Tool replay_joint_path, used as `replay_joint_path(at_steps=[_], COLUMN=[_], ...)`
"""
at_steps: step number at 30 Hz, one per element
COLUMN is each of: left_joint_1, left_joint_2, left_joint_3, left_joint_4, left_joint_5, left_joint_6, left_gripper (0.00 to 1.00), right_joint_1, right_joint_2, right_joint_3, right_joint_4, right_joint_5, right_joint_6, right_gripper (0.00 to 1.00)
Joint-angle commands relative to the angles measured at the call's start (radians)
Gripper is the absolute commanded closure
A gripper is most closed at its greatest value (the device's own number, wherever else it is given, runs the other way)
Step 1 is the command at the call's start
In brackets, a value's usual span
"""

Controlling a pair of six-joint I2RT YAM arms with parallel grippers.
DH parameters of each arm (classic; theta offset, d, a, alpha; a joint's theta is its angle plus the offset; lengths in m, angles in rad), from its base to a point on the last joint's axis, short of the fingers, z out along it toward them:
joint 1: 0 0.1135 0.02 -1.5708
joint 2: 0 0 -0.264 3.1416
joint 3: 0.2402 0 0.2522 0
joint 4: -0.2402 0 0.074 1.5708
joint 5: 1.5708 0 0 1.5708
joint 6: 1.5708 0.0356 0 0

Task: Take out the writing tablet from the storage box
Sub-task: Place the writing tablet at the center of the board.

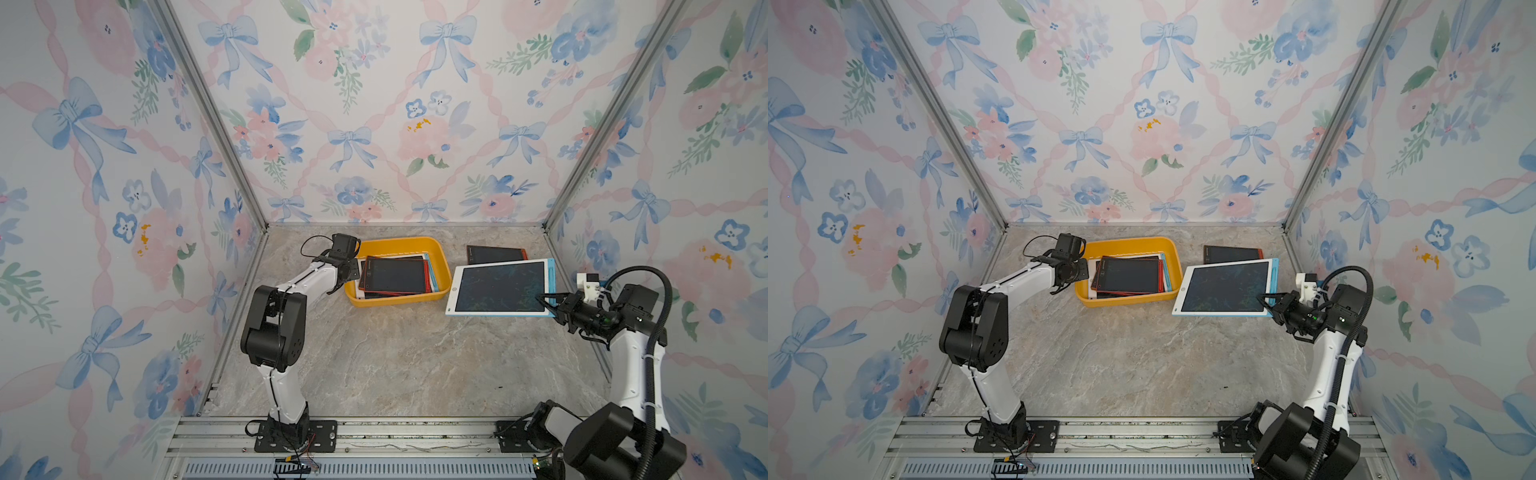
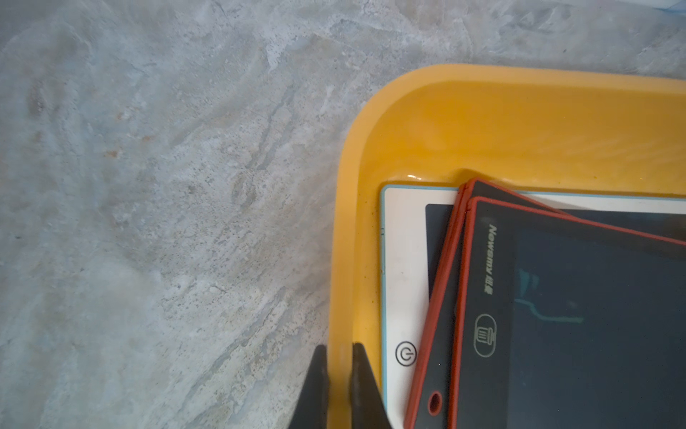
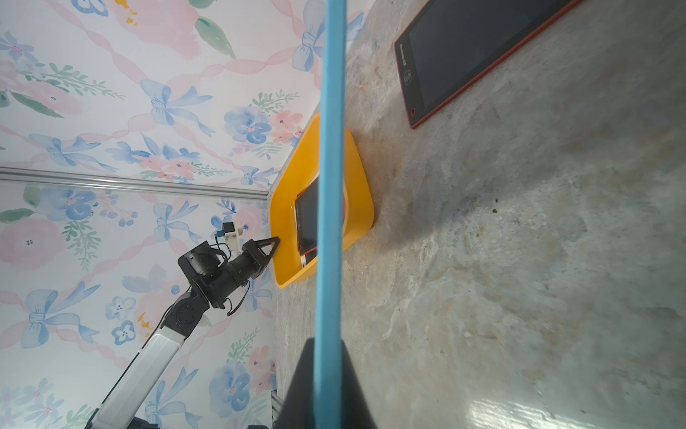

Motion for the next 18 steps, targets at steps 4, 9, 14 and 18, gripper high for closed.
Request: replay_joint_path(at_steps=[4, 9, 14, 18], left_joint_1=[-0.001, 0.007, 0.011, 0.014], left_joint_2=[0.045, 0.059, 0.075, 0.084], left_joint_3=[0.047, 0.047, 0.049, 0.048], left_joint_4=[0.024, 0.024, 0.024, 0.024], left_joint_5=[0.037, 0.052, 0.074, 0.085], left_joint_6=[0.076, 0.119, 0.137, 0.146], left_gripper=[1.0, 1.0, 1.0, 1.0], right_joint_1=[-0.007, -0.027, -0.041, -0.058], right_joint_2=[0.154, 0.248, 0.32, 0.371], right_joint_3=[0.121, 0.153, 0.157, 0.16], right_joint_4=[-0.199, -0.241, -0.267, -0.3], right_joint_5=[0.009, 0.045, 0.072, 0.119], right_joint_6=[-0.223, -0.26, -0.288, -0.318], right_gripper=[0.99, 0.99, 0.99, 1.0])
